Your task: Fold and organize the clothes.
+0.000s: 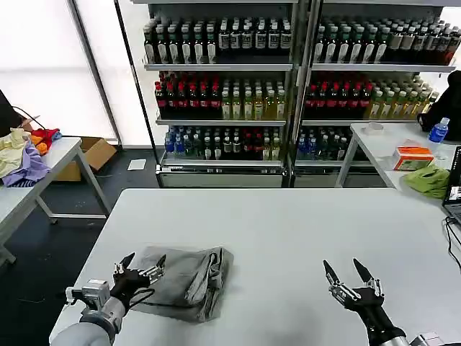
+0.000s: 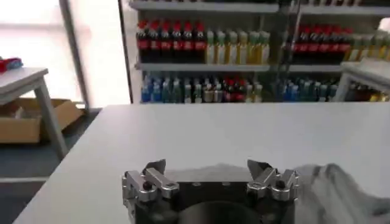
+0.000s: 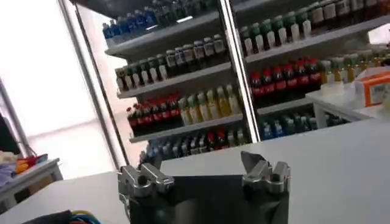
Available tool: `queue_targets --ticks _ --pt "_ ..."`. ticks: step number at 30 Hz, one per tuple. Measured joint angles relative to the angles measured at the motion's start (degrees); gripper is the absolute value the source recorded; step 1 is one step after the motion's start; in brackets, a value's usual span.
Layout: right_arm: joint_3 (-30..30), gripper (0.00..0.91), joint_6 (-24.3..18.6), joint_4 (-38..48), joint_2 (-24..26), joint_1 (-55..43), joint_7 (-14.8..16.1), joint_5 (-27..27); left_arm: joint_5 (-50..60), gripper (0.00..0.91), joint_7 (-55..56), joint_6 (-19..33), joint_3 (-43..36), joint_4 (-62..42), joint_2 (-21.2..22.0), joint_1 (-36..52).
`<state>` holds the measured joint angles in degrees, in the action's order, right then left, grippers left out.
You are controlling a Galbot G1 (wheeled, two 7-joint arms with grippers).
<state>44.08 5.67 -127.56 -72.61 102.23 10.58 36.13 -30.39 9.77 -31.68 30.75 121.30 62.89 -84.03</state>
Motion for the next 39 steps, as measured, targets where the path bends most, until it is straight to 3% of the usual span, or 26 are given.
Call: queue_targets --ticks 5,10,11,12,13,14,17,19,39 --pt "-0.1 0.907 0.1 0.2 0.0 -0.3 0.0 -0.1 0.2 0.907 -1.4 0.6 1.0 -4.8 -0.7 0.8" --pt "-0.1 0.907 0.3 0.2 -0.1 -0.5 -0.1 -0.2 0.2 0.816 -2.8 0.9 1.3 -7.4 -1.0 0.4" --pt "-0.2 0.907 0.3 0.2 -0.1 -0.6 -0.1 -0.2 0.2 0.715 -3.1 0.9 1.2 -7.8 -0.9 0.2" --pt "-0.3 0.907 0.4 0.1 -0.2 -0.6 -0.1 -0.3 0.2 0.474 -3.3 0.9 1.2 -8.0 -0.8 0.1" --pt "-0.4 0.907 0.4 0.1 -0.3 -0.6 -0.1 -0.4 0.3 0.403 -3.5 0.9 1.1 -8.1 -0.7 0.1" --pt "-0.4 0.907 0.4 0.1 -0.3 -0.5 -0.1 -0.5 0.4 0.272 -3.8 1.0 1.1 -8.3 -0.6 0.2" --pt "-0.4 0.907 0.4 0.0 -0.4 -0.4 -0.1 -0.6 0.5 0.081 -4.4 1.2 0.8 -9.1 -0.3 0.7" --pt "-0.3 0.907 0.3 0.0 -0.3 -0.2 -0.1 -0.6 0.6 0.010 -4.9 1.4 0.7 -9.6 -0.4 1.0" --pt "0.0 0.907 -0.2 0.3 -0.1 0.2 -0.1 -0.1 0.6 0.010 -8.6 2.3 1.5 -10.5 -0.4 0.0"
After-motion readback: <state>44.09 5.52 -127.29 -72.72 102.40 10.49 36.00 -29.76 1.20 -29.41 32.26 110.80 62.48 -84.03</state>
